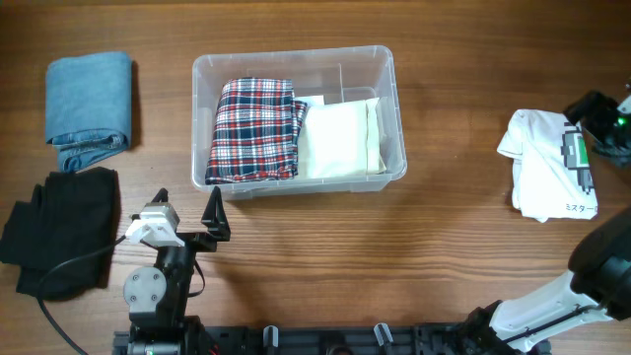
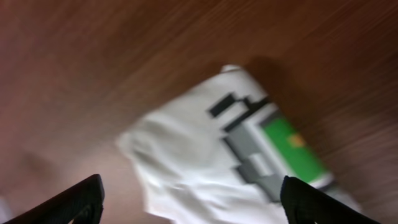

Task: Pack container
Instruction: 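Lower the right gripper onto the white printed T-shirt and grasp it, then lift the white T-shirt and carry it left toward the container, then lower the white T-shirt into the container over the plaid cloth, then press and tuck the white T-shirt into the container with the right gripper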

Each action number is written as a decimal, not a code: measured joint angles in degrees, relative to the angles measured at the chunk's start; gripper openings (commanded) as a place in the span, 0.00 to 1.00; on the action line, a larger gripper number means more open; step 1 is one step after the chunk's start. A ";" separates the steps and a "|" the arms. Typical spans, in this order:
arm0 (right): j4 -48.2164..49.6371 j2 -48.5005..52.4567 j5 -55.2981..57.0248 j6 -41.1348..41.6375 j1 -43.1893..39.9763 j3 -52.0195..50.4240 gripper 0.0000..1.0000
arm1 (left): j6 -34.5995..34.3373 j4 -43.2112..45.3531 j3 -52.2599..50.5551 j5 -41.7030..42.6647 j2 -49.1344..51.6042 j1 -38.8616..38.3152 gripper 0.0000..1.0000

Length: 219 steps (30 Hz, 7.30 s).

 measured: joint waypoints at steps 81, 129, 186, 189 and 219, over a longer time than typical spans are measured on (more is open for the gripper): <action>1.75 14.05 -18.16 -18.80 2.25 0.11 0.04 | 0.00 0.00 0.00 0.00 0.00 0.00 1.00; -11.30 -18.64 -2.38 8.20 46.51 19.65 0.04 | 0.00 0.00 0.00 0.00 0.00 0.00 1.00; 15.30 8.59 -5.31 28.20 78.05 19.69 0.17 | 0.00 0.00 0.00 0.00 0.00 0.00 1.00; 11.17 8.59 -2.91 26.36 78.05 19.69 0.51 | 0.00 0.00 0.00 0.00 0.00 0.00 1.00; -1.03 7.43 24.33 6.27 78.05 19.47 0.04 | 0.00 0.00 0.00 0.00 0.00 0.00 1.00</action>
